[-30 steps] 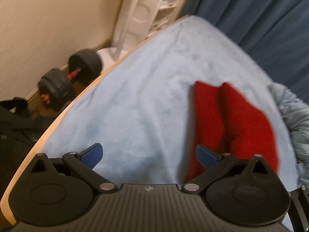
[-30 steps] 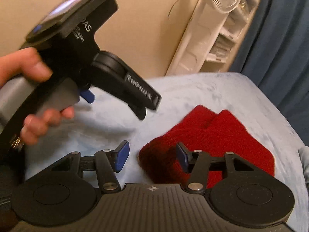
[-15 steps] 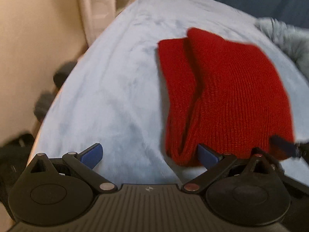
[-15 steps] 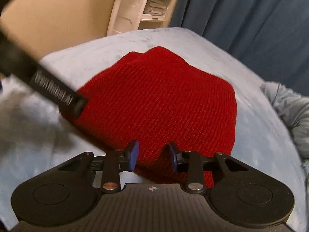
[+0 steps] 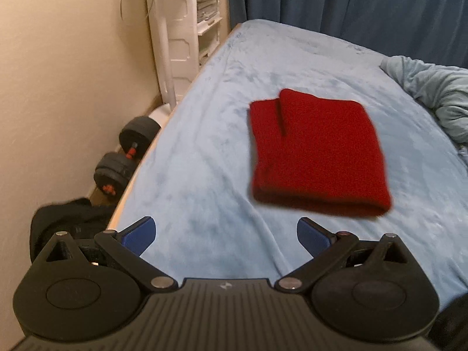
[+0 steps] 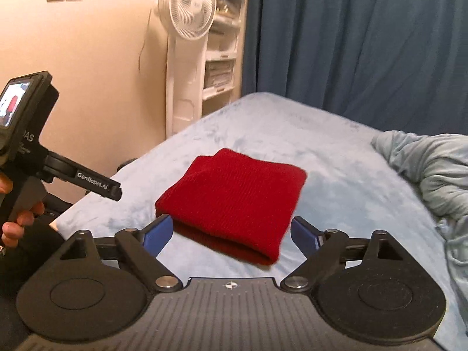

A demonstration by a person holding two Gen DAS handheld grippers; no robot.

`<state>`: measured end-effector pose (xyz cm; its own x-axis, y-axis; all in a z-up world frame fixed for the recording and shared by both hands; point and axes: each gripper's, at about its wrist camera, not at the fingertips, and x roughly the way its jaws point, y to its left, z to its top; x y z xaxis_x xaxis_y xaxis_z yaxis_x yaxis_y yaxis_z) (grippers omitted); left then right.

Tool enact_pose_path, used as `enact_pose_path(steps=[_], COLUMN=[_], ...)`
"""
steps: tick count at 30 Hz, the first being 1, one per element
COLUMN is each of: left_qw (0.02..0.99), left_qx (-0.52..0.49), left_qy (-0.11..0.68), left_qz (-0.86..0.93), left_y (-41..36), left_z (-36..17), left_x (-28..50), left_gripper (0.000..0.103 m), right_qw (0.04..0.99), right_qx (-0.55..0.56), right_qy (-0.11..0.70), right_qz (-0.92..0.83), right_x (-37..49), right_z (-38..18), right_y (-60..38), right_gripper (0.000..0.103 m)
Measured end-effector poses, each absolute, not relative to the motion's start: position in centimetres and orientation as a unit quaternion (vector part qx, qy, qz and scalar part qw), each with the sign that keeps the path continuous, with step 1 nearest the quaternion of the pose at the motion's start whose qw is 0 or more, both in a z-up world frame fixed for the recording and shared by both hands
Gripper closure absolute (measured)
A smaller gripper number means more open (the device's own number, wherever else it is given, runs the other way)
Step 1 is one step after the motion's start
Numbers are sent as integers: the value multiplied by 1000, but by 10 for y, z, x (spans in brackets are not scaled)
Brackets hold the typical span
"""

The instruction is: Fold small clothes

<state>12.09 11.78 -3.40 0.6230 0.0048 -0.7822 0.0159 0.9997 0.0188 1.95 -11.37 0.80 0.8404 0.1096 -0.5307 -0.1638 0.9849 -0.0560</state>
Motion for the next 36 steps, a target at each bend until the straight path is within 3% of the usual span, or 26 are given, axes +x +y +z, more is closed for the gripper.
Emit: enact_pose_path(steps=[11, 36], left_qw=[906, 904], left_qx=[42, 47], left_qy=[418, 424], left_qz=[-47, -42], left_y=[70, 65], left_z=[2, 8], left_x=[56, 59], left_gripper=[0, 0], right_qw=[967, 956], right_qx=[10, 66], right_qy=[249, 283], right_qz=[45, 49], right_x=[-22, -26], right_z=[19, 7], right_y=[-133, -150], right_gripper=[13, 12])
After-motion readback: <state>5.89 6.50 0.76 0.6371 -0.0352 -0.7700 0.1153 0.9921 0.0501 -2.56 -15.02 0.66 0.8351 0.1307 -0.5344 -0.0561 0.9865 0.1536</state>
